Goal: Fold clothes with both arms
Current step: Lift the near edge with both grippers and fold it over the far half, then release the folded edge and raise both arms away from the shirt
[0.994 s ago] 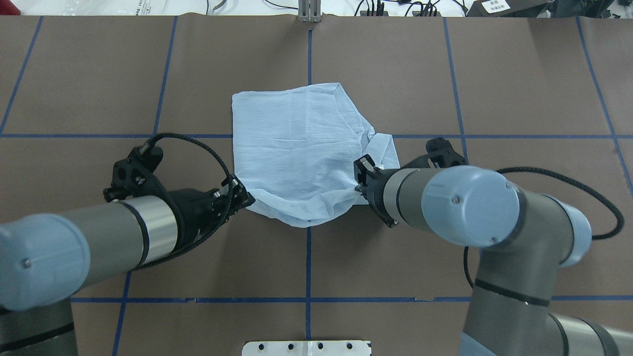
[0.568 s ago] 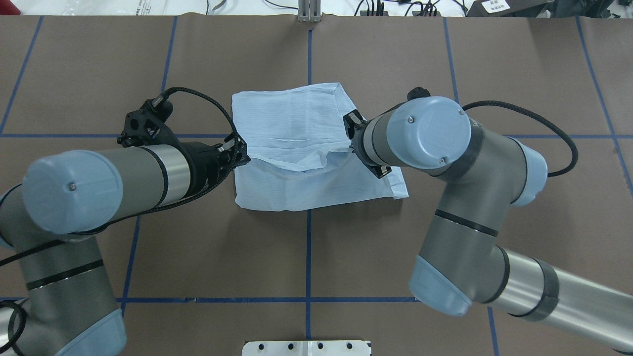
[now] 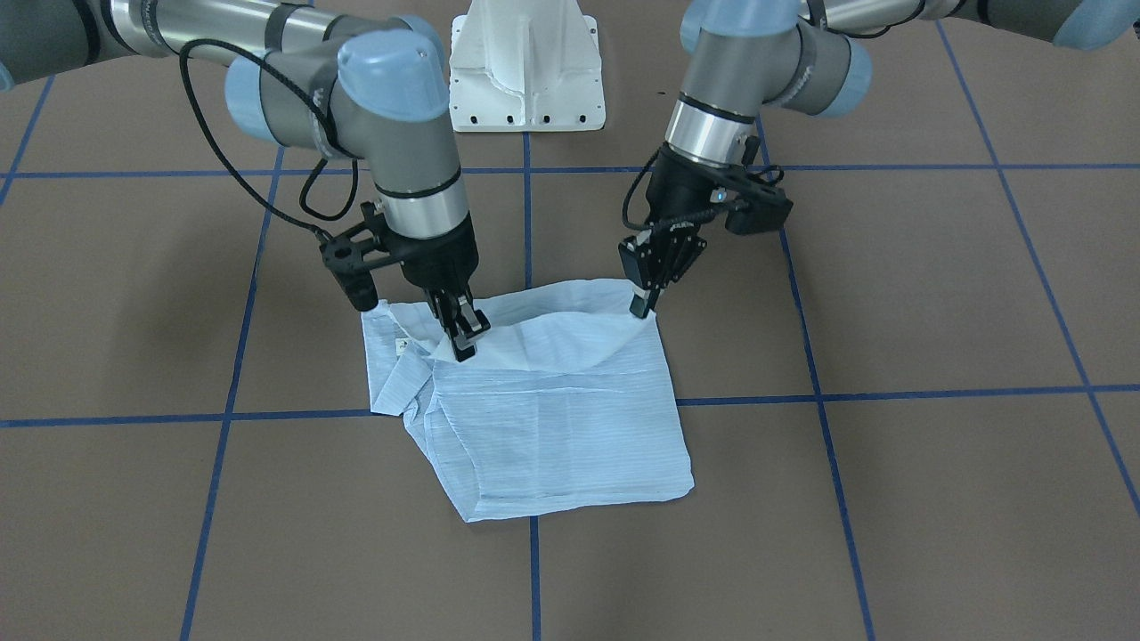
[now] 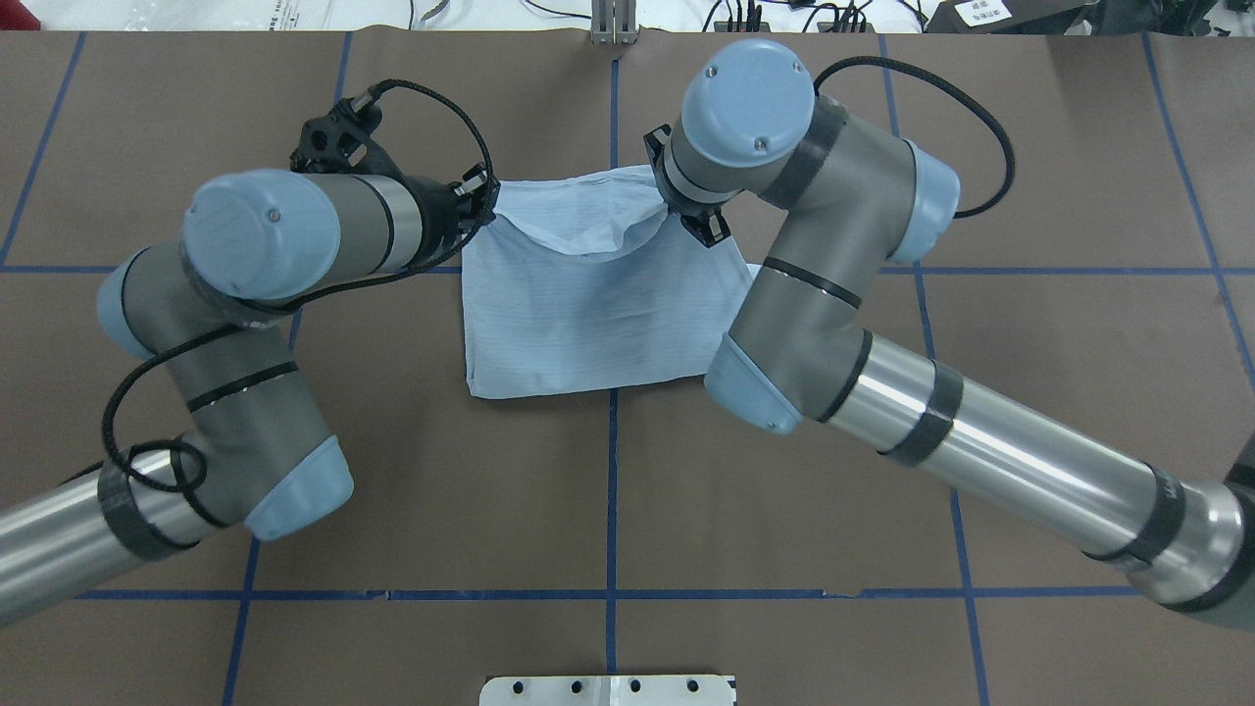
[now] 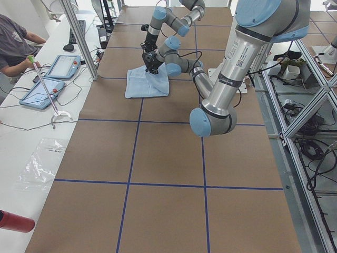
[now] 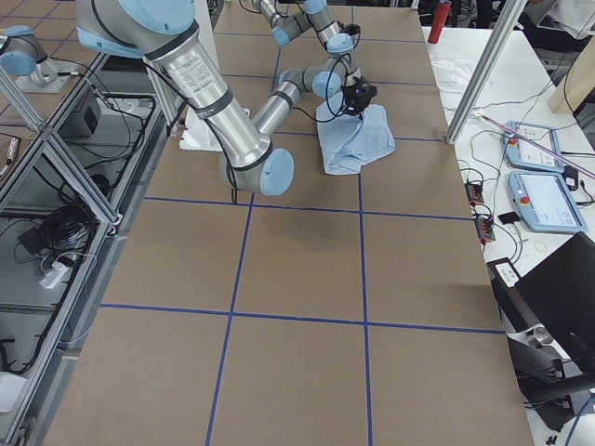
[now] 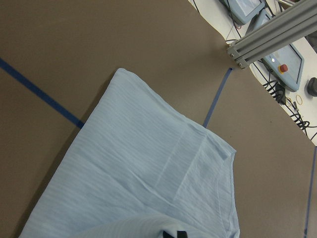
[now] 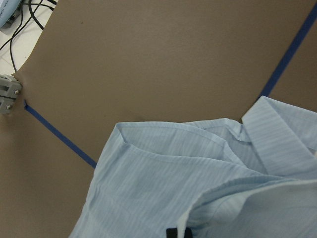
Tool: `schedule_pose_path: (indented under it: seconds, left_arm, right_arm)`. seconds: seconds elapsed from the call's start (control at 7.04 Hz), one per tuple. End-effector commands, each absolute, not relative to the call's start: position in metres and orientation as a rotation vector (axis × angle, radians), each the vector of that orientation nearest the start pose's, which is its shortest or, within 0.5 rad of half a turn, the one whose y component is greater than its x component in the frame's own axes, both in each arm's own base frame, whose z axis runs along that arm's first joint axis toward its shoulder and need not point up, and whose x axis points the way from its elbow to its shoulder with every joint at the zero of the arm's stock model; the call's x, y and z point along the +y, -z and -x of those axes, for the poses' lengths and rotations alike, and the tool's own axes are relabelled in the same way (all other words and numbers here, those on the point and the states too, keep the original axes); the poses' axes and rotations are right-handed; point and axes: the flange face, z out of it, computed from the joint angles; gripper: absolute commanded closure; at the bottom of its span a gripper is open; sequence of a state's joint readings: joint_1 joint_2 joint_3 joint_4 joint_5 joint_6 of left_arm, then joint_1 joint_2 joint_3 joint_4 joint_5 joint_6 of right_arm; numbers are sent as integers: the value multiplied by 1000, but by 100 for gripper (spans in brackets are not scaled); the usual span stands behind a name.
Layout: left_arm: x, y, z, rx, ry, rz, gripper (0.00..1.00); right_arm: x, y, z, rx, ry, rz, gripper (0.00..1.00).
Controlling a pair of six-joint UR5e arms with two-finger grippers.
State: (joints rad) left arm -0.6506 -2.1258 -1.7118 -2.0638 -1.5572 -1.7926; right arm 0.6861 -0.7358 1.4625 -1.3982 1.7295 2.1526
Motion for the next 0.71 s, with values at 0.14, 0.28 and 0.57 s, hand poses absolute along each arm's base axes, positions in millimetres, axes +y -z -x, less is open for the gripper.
schedule_pose_path:
  seconds: [0.14, 0.28, 0.57]
  left_arm:
    - [-589, -284, -461, 1169, 776, -332, 100]
    - [-602, -305, -472, 1145, 761, -342, 100]
    - [-627, -336, -473, 1101, 694, -405, 39]
  right_arm:
    - [-644, -194, 541, -922, -1094, 94, 100]
    - [-654, -218, 553, -907, -1096, 94, 100]
    - [-663, -239, 561, -881, -1048, 72, 1]
